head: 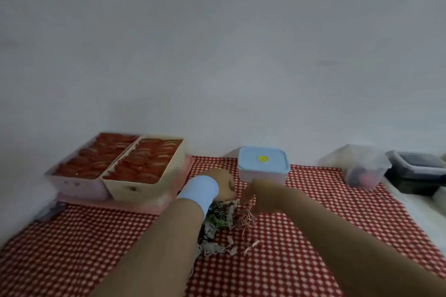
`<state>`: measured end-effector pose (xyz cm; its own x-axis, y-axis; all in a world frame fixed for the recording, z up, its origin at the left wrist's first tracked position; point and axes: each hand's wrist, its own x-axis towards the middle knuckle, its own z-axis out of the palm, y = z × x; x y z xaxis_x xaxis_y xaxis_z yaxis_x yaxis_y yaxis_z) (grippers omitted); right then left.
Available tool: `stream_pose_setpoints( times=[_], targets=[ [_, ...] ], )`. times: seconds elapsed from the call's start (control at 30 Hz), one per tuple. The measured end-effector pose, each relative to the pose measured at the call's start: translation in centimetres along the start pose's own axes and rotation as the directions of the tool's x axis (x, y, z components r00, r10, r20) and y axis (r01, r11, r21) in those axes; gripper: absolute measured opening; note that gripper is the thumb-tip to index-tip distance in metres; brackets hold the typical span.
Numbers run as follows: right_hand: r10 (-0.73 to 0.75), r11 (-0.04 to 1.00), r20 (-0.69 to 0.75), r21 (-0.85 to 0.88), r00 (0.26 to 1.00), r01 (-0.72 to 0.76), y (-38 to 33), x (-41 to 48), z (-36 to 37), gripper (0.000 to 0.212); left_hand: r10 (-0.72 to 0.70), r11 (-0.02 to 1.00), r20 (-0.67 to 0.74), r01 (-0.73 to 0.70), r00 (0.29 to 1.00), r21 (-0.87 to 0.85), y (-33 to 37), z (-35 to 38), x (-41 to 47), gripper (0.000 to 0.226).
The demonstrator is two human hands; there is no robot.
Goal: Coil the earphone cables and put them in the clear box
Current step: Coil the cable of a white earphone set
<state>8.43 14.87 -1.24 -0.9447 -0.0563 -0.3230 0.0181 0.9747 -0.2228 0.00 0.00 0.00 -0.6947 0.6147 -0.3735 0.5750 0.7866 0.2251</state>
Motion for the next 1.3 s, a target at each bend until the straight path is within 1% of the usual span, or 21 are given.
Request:
stream_pose_setpoints(
  times=[0.1, 0.17, 0.2, 0.27, 0.3, 0.33, 0.4, 0.47, 0.53, 0.57, 0.67, 0.7, 0.8, 0.83, 0.93, 1.0, 1.1, 1.17, 1.23, 1.27, 1.3],
  targets=[
    [-0.004, 0.997, 0.021, -0.080, 1.000, 0.006, 0.3, 0.4, 2.7, 0.050, 0.000, 0.999, 0.005, 0.000, 1.000, 0.036, 0.0, 3.0, 0.4, 0.027],
    [0.033, 0.995, -0.044, -0.098, 0.998, -0.037, 0.7, 0.3, 4.1, 0.041, -0.018, 0.999, -0.024, 0.019, 1.000, 0.045, 0.3, 4.4, -0.1, 0.030],
    [0.045, 0.996, -0.089, -0.075, 0.995, -0.052, 0.9, -0.2, 4.9, 0.036, -0.010, 0.997, -0.072, 0.015, 0.997, 0.070, 0.5, 5.2, -0.6, 0.032],
    [0.065, 0.998, -0.190, -0.009, 0.980, -0.068, 1.3, -1.3, 5.4, 0.031, 0.020, 0.993, -0.241, 0.008, 0.970, 0.114, 0.7, 5.8, -1.7, 0.033],
    [0.073, 0.997, -0.237, 0.033, 0.969, -0.067, 1.4, -2.0, 5.4, 0.031, 0.032, 0.998, -0.329, -0.009, 0.944, 0.069, 0.9, 6.1, -2.3, 0.035],
    [0.078, 0.995, -0.289, 0.084, 0.954, -0.055, 1.7, -3.0, 5.4, 0.030, 0.035, 0.998, -0.379, -0.051, 0.925, -0.034, 1.5, 6.3, -3.2, 0.037],
    [0.088, 0.981, -0.389, 0.194, 0.917, -0.012, 1.9, -5.2, 5.2, 0.027, 0.038, 0.947, -0.363, -0.149, 0.931, -0.283, 3.1, 6.4, -5.0, 0.046],
    [0.091, 0.956, -0.480, 0.286, 0.872, 0.058, 2.0, -7.2, 4.7, 0.027, 0.056, 0.878, -0.308, -0.193, 0.950, -0.437, 4.8, 6.5, -6.7, 0.059],
    [0.122, 0.915, -0.520, 0.388, 0.846, 0.106, 2.0, -9.2, 3.9, 0.028, 0.068, 0.846, -0.338, -0.234, 0.939, -0.479, 6.2, 6.5, -8.3, 0.062],
    [0.143, 0.900, -0.528, 0.422, 0.837, 0.112, 2.0, -10.3, 3.4, 0.028, 0.068, 0.842, -0.355, -0.245, 0.932, -0.480, 7.0, 6.4, -9.0, 0.055],
    [0.182, 0.864, -0.538, 0.488, 0.823, 0.128, 2.4, -12.5, 1.5, 0.030, 0.069, 0.851, -0.379, -0.253, 0.923, -0.460, 8.8, 5.4, -10.3, 0.019],
    [0.205, 0.841, -0.531, 0.525, 0.822, 0.130, 2.6, -13.1, 1.0, 0.031, 0.059, 0.817, -0.379, -0.263, 0.923, -0.514, 9.4, 5.2, -10.5, 0.018],
    [0.271, 0.776, -0.499, 0.619, 0.823, 0.120, 3.9, -14.6, 0.1, 0.029, 0.002, 0.624, -0.325, -0.255, 0.946, -0.738, 11.0, 4.7, -10.1, 0.037],
    [0.282, 0.775, -0.487, 0.624, 0.826, 0.103, 4.2, -14.6, 0.1, 0.029, -0.013, 0.602, -0.308, -0.239, 0.951, -0.762, 11.4, 4.8, -9.9, 0.042],
    [0.280, 0.800, -0.465, 0.597, 0.840, 0.064, 5.6, -13.3, 1.3, 0.027, -0.035, 0.604, -0.253, -0.182, 0.967, -0.776, 11.7, 6.0, -8.3, 0.049],
    [0.255, 0.814, -0.461, 0.576, 0.850, 0.068, 6.5, -11.5, 2.3, 0.031, -0.024, 0.598, -0.209, -0.153, 0.978, -0.787, 11.5, 6.9, -7.1, 0.039],
    [0.197, 0.832, -0.409, 0.550, 0.891, 0.069, 7.7, -8.5, 3.4, 0.052, -0.019, 0.642, -0.153, -0.106, 0.988, -0.759, 10.8, 7.8, -5.1, 0.021],
    [0.185, 0.863, -0.395, 0.503, 0.900, 0.043, 9.1, -6.7, 3.8, 0.063, -0.038, 0.664, -0.097, -0.047, 0.995, -0.746, 10.2, 8.0, -3.1, 0.018],
    [0.178, 0.908, -0.406, 0.420, 0.896, 0.010, 10.4, -6.2, 3.7, 0.056, -0.075, 0.691, -0.064, 0.006, 0.995, -0.722, 9.7, 8.0, -1.4, 0.026],
    [0.172, 0.923, -0.411, 0.384, 0.895, -0.001, 11.1, -6.3, 3.7, 0.048, -0.087, 0.739, -0.060, 0.024, 0.994, -0.673, 9.5, 8.1, -0.9, 0.032],
    [0.168, 0.935, -0.413, 0.354, 0.895, -0.012, 11.6, -6.7, 3.7, 0.039, -0.091, 0.814, -0.075, 0.031, 0.993, -0.581, 9.5, 8.1, -0.7, 0.036]
  ],
)
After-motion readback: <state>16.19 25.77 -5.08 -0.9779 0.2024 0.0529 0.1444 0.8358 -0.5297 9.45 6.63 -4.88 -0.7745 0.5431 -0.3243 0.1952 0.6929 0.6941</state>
